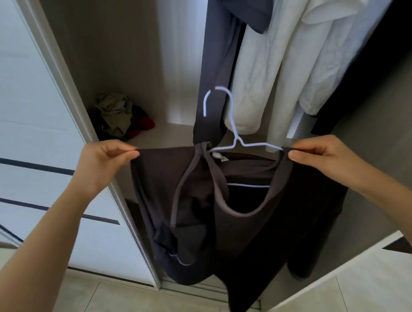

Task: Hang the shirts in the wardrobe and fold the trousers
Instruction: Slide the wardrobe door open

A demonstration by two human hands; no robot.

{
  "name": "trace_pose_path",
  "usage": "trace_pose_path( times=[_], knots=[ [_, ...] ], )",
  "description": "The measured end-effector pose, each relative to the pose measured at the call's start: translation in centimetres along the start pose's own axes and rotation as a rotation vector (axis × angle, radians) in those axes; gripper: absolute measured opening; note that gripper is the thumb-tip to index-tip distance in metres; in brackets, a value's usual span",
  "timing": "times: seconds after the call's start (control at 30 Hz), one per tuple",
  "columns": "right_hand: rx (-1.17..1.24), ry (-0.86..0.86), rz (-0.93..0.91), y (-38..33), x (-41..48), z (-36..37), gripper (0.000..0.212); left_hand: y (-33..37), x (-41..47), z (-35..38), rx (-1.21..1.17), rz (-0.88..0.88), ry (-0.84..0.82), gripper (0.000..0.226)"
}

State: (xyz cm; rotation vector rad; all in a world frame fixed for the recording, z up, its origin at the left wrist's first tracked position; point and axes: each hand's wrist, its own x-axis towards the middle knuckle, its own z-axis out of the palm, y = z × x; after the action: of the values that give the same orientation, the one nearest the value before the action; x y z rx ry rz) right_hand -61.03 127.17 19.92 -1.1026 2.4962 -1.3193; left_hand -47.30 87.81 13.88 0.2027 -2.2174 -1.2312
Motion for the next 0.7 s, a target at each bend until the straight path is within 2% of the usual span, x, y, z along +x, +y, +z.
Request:
trace_pose_path(
  times=[0.1,0.2,0.27,0.33,0.4,0.5,0.6,0.7],
  knots=[
    [0.085,-0.135,0.013,-0.6,0.1,-0.7,0.023,-0.7,0.4,-0.7,-0.056,-0.028,-0.083,0.045],
    [0.157,-0.221,0.021,-1.7,0.3,-0.7,0.019,-1.2,1.3,0.1,0.127,0.033,-0.109,0.044],
    [0.208,-0.168,0.027,-1.9,0.7,-0.5,0.015,-0.9,2.0,1.4,0.288,0.097,-0.165,0.036],
    [0.266,-0.042,0.059,-1.6,1.1,-0.4,0.013,-0.2,2.5,2.3,0.301,0.045,-0.211,0.019],
    [0.269,0.066,0.089,-0.9,1.3,-0.4,0.014,1.3,2.5,2.0,0.112,-0.076,-0.148,0.011],
    [0.246,0.135,0.112,-0.1,1.2,-0.4,0.023,2.9,1.9,0.2,-0.155,-0.186,-0.175,0.032],
    [0.261,0.158,0.132,0.2,1.2,-0.5,0.029,3.3,1.7,-0.4,-0.058,-0.062,-0.246,0.012],
    [0.219,0.126,0.132,0.3,1.4,-0.5,0.022,2.5,2.2,-0.4,-0.002,-0.007,-0.216,0.015]
  ],
)
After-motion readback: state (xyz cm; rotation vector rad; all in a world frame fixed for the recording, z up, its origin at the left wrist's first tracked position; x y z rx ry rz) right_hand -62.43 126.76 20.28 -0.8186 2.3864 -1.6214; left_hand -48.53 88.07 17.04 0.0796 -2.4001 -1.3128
